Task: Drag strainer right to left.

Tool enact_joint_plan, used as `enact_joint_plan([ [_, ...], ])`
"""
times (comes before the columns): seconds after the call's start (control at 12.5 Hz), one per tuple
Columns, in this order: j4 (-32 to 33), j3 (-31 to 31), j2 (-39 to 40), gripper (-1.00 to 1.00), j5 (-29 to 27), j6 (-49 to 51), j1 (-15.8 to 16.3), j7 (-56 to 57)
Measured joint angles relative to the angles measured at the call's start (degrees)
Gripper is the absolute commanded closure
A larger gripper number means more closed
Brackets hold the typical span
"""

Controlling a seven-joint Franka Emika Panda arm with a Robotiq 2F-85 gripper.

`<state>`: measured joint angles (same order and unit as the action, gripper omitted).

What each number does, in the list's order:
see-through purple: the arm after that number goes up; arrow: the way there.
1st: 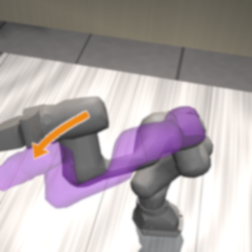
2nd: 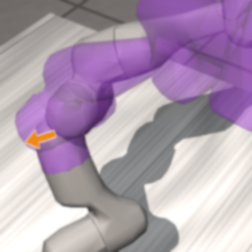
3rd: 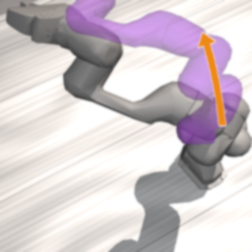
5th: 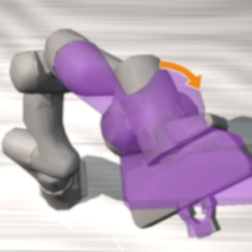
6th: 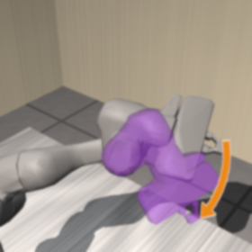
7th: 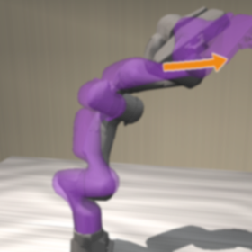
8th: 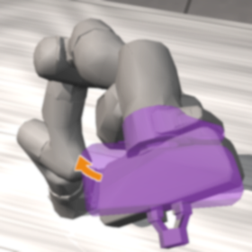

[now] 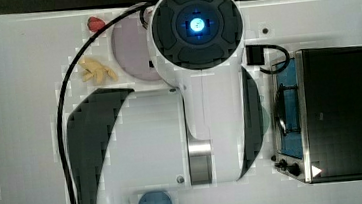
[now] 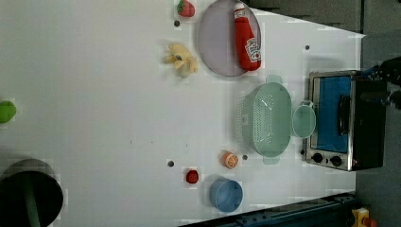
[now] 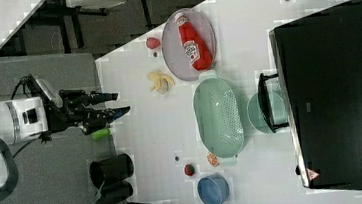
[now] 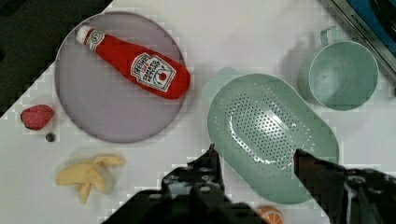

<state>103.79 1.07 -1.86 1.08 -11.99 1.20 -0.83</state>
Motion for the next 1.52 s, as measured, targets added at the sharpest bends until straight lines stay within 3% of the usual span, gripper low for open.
enact_joint_plan([
  [0.24, 19.64, 2.41, -20.73, -0.99, 1.03, 13.08, -1.12, 0.00],
  [0.32, 23.00, 2.50, -26.76, -1.00, 0.97, 13.11, -2.52, 0.00],
  [0.48, 23.78, 3.59, -34.87, -1.00, 1.36, 11.76, -3.12, 0.01],
  [0.64, 23.00, 3.38, -37.72, -1.00, 1.53, 7.17, -3.43, 0.01],
  [0.88, 24.23, 2.74, -31.26, -1.00, 1.30, -4.18, -2.52, -0.85],
  [1.04, 27.81, 1.29, -21.93, -1.00, 2.71, -13.25, -2.75, -4.49],
  [1.52, 35.08, 0.00, 4.75, -1.00, 0.76, -26.67, -1.60, -18.70],
])
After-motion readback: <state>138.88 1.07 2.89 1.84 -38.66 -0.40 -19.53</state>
